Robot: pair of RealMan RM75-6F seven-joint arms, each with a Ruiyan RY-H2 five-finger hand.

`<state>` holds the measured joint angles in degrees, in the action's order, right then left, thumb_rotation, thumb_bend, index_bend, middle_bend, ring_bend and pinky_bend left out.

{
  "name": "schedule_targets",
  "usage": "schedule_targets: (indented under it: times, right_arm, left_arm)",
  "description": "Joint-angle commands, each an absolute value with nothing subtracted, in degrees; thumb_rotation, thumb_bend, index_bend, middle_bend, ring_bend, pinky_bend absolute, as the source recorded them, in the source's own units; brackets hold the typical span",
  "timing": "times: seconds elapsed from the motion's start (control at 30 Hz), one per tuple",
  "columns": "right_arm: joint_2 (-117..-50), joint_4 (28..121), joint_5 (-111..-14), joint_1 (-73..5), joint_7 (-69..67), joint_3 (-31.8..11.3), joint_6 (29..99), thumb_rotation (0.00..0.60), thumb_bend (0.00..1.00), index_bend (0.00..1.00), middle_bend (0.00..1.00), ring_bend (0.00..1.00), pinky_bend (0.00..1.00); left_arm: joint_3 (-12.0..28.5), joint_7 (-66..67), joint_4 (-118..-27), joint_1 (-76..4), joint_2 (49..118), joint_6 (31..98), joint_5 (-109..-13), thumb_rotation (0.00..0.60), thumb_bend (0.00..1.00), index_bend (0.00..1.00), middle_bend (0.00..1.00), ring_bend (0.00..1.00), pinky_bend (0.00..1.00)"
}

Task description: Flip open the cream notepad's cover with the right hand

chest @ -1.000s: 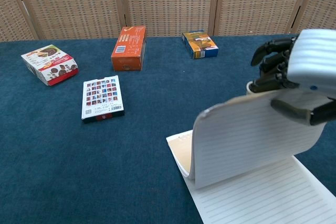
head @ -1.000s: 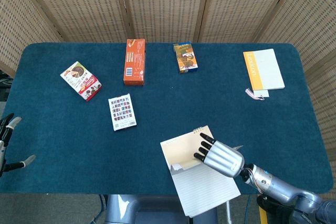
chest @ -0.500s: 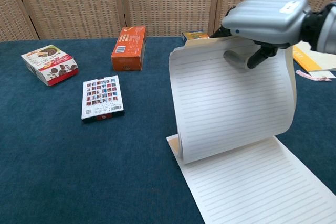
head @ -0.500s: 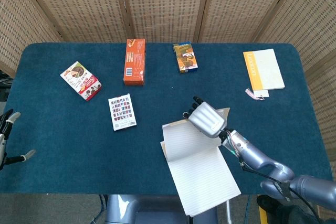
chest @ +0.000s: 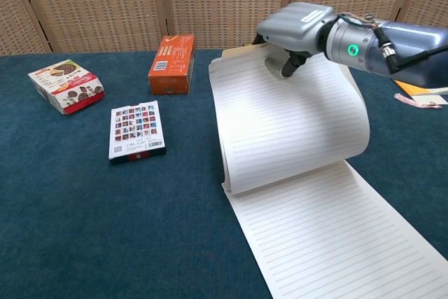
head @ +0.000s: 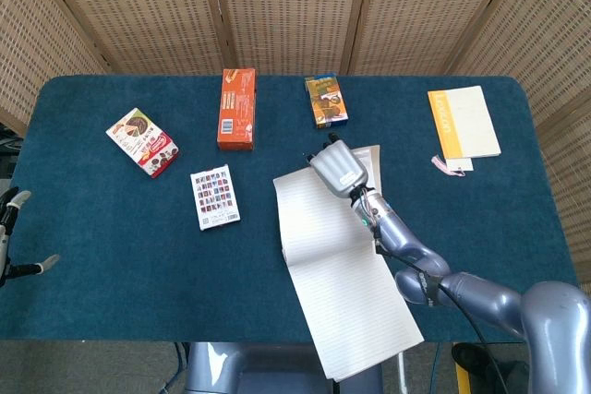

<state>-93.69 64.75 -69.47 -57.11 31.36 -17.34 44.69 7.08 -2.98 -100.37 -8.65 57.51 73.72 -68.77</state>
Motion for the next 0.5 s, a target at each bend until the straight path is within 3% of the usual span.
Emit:
schedule_targets:
  times: [0.03,0.27,0.33,0.4,0.47,0.5]
  right_arm:
    - [-98.44,57.71,-65.41,-60.97,33.14,-19.68,42.39,0.6,0.67,0.66,0.65,0.5,0.25]
    - [-104.15,47.35,-62.94,-66.56,31.52,-22.35,40.52,0.6,0.67,0.66,0.65,0.5,0.25]
    - [-105.6,44.72,-62.98,-67.82,30.61,-22.82,40.63,0.6,0.61,0.64,0.6,0.49,0.25]
    - [-107.28,41.65,-63.17,-69.25,29.23,-23.22,40.61,0.6,0.49,0.51,0.48,0.41,0.25]
    - [-108.34,39.54,-63.47,-70.17,27.93,-23.28,40.31,0.6,0.26,0.24,0.22,0.17,0.17]
    - [-108.84,38.64,-63.67,-70.55,27.07,-23.38,40.43,0.6,0.17,0.16,0.14,0.1,0.12]
  left_arm:
    - [7.69,-2.92,-99.99,-9.16,57.56,72.68,-67.1,0.6,0.0,0.0,0.0,0.0,0.0]
    - [8.73,-2.7,-98.98,-10.33,57.68,70.49,-63.86,0.6,0.0,0.0,0.0,0.0,0.0]
    - [8.9,-2.69,-98.72,-10.57,57.7,69.94,-63.18,0.6,0.0,0.0,0.0,0.0,0.0]
    - [9.1,-2.59,-98.36,-10.88,57.76,69.29,-62.35,0.6,0.0,0.0,0.0,0.0,0.0]
    - [9.24,-2.5,-98.11,-11.11,57.84,68.91,-61.85,0.6,0.0,0.0,0.0,0.0,0.0]
    - [9.3,-2.45,-98.0,-11.22,57.87,68.73,-61.65,0.6,0.0,0.0,0.0,0.0,0.0]
